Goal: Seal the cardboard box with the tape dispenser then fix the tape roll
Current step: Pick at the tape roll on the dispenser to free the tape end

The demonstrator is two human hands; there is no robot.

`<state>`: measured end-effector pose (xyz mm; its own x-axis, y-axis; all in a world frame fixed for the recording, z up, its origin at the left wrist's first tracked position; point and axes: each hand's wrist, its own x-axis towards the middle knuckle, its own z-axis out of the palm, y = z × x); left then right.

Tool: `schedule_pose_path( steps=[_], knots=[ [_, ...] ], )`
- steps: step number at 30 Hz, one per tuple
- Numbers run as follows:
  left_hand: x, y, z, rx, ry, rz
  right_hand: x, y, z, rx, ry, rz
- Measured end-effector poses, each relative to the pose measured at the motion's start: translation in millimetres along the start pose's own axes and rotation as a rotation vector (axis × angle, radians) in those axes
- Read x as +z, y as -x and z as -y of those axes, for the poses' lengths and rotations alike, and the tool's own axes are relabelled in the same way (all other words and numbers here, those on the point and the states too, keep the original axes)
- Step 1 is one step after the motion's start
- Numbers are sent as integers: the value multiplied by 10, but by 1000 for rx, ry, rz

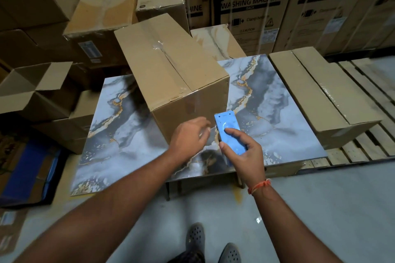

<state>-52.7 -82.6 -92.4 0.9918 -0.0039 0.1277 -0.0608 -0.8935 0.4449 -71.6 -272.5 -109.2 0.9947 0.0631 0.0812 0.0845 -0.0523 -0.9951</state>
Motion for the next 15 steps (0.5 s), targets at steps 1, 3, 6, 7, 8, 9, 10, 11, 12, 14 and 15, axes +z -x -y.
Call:
schedule_pose_path(
  steps=[1,3,6,7,8,9,10,11,12,14,15],
  knots=[
    [-23,46,-141,-187,244,-81,-25,-11,33,-10,0,1],
    [-80,99,-416,-468,762,-67,-77,-34,96,-39,14,14],
    [-163,134,-711,-608,1132,145,-160,-54,165,-80,55,39],
    [-164,132,-760,-609,1165,189,-186,-53,178,-91,86,43],
    [-153,121,-790,-611,1183,210,-209,-43,185,-104,127,43],
    [-130,97,-816,-611,1185,227,-225,-29,185,-110,168,37],
    [-100,69,-843,-599,1180,249,-235,-9,179,-105,196,25],
    [-67,41,-884,-583,1179,267,-236,7,165,-95,220,11],
    [-25,8,-914,-568,1180,267,-230,14,139,-91,248,3],
    [86,-75,-945,-541,1143,218,-209,4,60,-107,315,19],
    [141,-118,-953,-538,1102,184,-201,-11,24,-115,344,36]
  ],
)
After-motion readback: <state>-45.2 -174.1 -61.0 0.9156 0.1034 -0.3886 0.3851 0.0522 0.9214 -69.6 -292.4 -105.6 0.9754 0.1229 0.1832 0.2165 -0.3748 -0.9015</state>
